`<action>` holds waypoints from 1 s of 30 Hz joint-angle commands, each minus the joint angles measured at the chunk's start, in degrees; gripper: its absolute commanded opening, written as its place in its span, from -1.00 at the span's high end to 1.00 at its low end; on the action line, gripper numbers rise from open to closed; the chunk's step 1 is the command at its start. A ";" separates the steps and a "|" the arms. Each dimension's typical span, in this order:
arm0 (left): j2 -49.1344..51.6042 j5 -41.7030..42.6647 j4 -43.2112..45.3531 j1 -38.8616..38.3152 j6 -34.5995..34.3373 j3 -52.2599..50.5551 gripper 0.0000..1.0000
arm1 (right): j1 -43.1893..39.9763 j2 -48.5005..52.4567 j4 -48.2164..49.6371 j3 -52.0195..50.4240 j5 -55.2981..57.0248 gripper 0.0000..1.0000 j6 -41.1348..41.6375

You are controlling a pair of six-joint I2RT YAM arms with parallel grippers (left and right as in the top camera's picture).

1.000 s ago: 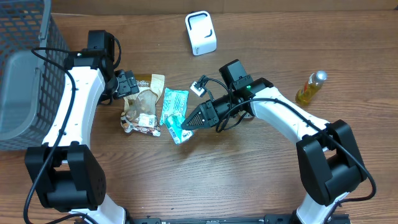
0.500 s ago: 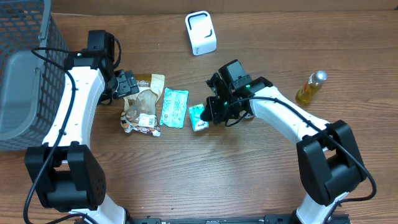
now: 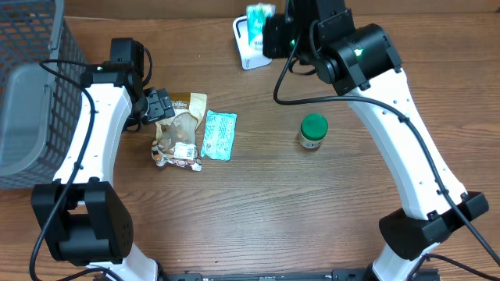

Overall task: Scan the item barcode
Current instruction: 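Hold the Kleenex pack over the white scanner's window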

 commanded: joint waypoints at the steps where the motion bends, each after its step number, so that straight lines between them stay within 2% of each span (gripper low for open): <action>1: 0.57 -0.52 -0.07 0.24 -0.39 -0.31 -0.99 | 0.00 -0.22 4.61 0.98 8.90 0.93 -2.36; 5: 0.57 -0.52 -0.07 0.24 -0.39 -0.31 -0.99 | 0.00 2.47 8.07 0.96 14.49 0.93 -6.36; 9: 0.57 -0.52 -0.07 0.24 -0.39 -0.31 -0.99 | 0.00 7.56 11.19 0.96 16.98 0.93 -6.75; 22: 0.57 -0.52 -0.07 0.24 -0.39 -0.31 -0.99 | 0.11 26.67 27.26 0.96 28.92 0.93 -26.03; 30: 0.57 -0.52 -0.07 0.24 -0.39 -0.31 -0.99 | 0.15 32.04 35.15 0.96 31.15 0.93 -26.75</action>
